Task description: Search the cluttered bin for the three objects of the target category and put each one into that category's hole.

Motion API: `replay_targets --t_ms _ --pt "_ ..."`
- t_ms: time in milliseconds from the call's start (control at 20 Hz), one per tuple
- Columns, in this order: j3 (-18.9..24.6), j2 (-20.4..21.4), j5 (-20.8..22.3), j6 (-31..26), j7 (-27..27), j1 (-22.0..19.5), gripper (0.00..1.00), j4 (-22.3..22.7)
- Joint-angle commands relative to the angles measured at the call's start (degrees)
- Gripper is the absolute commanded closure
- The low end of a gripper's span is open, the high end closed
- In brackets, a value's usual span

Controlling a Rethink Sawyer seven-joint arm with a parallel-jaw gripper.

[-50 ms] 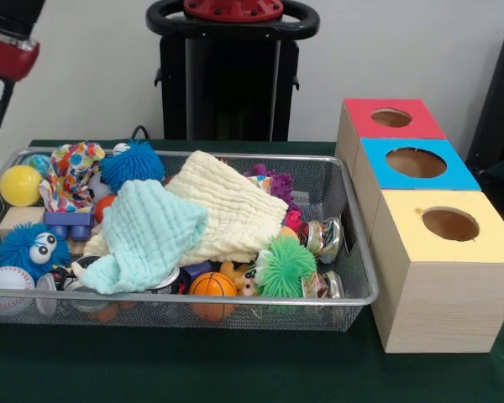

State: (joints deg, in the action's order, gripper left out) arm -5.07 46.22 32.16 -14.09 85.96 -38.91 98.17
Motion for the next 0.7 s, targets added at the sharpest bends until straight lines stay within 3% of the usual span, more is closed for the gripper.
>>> replay_targets --t_ms 50,250,500,700 --pt "2.8 -0.09 -0.77 -0.3 5.67 -2.12 0.0 6.03" --pt "-1.36 -0.93 1.02 3.88 8.81 -0.79 0.0 4.35" --pt "0.01 -0.71 0.81 3.05 6.62 -3.12 0.0 4.38" --pt "-1.44 -1.29 0.79 2.0 7.57 -0.4 0.0 3.96"
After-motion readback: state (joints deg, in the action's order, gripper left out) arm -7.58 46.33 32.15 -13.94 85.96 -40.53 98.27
